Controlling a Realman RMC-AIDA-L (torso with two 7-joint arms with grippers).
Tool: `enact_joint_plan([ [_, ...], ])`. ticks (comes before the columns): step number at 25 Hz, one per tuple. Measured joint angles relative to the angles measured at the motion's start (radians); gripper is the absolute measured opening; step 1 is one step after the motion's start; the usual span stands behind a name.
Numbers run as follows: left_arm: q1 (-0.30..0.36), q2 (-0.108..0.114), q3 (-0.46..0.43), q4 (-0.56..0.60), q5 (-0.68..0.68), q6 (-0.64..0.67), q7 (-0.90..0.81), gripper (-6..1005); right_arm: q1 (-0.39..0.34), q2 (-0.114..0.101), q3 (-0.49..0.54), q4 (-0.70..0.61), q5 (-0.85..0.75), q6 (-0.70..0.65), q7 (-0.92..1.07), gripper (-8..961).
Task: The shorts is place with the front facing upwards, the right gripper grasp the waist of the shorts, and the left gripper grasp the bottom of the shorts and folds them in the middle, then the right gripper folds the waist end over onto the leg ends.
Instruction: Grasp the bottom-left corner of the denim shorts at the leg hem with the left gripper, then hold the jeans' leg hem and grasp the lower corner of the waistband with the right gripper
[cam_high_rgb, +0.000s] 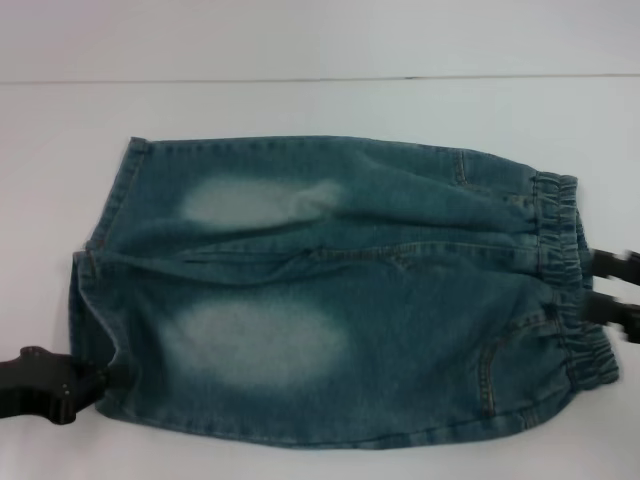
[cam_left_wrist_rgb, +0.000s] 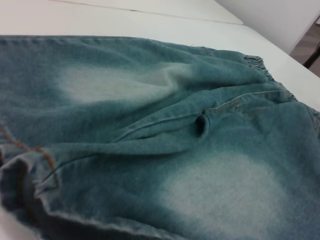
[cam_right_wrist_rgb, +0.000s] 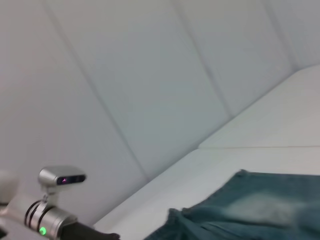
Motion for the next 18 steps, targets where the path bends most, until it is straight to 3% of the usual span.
enact_joint_plan([
  [4, -0.004, -0.004, 0.009, 0.000, -0.001, 0.006, -0.003, 84, -0.079, -0.045, 0.044, 0.032, -0.001, -0.014, 0.000, 953],
  [7, -0.013, -0.007, 0.016, 0.001, -0.001, -0.001, -0.021, 45, -0.122, -0.052, 0.070, 0.034, -0.002, -0.011, -0.008, 953],
  [12, -0.023, -0.021, 0.042, 0.037, 0.000, -0.002, -0.023, 5, -0.136, -0.046, 0.083, 0.033, -0.047, -0.004, -0.013, 953],
  [18, -0.018, -0.039, 0.051, 0.102, 0.001, 0.008, -0.036, 6, -0.128, -0.013, 0.085, 0.036, -0.123, 0.044, -0.031, 952],
])
